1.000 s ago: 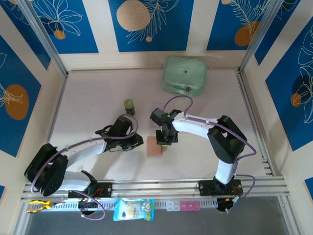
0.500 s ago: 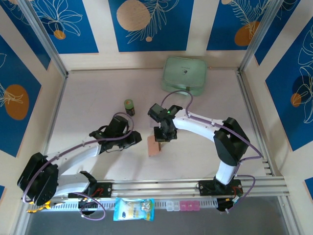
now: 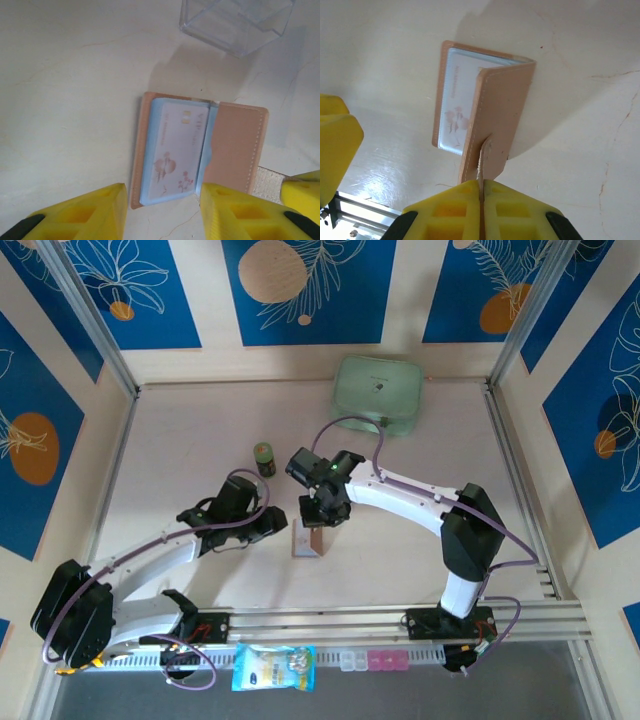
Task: Take the credit cards out of the card holder
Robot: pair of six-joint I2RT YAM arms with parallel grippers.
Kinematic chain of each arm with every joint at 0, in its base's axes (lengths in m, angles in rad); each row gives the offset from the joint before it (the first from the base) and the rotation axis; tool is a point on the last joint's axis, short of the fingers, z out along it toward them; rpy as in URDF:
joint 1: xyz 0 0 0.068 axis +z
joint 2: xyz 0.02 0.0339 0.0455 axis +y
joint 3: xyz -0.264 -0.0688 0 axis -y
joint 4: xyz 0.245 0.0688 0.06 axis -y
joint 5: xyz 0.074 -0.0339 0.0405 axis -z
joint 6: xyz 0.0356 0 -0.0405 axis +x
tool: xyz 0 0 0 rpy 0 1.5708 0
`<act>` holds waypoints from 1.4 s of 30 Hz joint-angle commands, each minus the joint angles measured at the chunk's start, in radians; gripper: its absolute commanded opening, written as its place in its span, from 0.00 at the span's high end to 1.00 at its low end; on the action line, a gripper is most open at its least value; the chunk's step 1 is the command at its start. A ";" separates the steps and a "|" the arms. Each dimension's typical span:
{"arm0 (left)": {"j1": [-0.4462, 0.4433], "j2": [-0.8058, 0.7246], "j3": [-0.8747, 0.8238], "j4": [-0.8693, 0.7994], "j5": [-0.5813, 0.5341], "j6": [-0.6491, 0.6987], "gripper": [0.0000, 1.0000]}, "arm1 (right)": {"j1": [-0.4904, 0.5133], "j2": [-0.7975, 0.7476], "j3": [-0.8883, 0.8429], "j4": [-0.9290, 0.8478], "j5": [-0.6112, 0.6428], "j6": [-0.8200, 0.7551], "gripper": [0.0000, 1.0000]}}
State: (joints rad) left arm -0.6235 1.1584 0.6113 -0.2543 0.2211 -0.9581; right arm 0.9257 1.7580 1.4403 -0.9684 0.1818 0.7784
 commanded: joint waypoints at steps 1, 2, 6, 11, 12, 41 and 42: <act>0.009 0.003 -0.013 -0.002 0.031 0.031 0.58 | 0.006 0.009 0.016 -0.048 0.017 0.005 0.93; 0.009 0.008 -0.014 0.002 0.035 0.032 0.58 | 0.006 0.006 0.013 -0.052 0.021 0.005 0.93; 0.009 0.059 -0.003 0.026 0.076 0.040 0.58 | -0.003 -0.018 -0.024 -0.066 0.046 0.006 0.93; -0.016 0.161 0.021 0.068 0.122 0.030 0.64 | -0.040 -0.065 -0.117 -0.055 0.060 0.007 0.93; -0.025 0.182 0.026 0.078 0.129 0.026 0.65 | -0.049 -0.072 -0.138 -0.050 0.061 0.005 0.93; -0.062 0.374 0.079 0.052 0.104 0.015 0.83 | -0.111 0.052 -0.288 0.024 0.206 -0.018 0.68; -0.062 0.377 0.079 0.049 0.102 0.017 0.83 | -0.104 0.063 -0.281 0.013 0.223 -0.013 0.63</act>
State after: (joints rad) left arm -0.6777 1.5208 0.6716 -0.1692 0.3214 -0.9592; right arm 0.8036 1.7943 1.1267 -0.9237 0.3561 0.7513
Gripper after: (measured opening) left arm 0.170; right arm 0.356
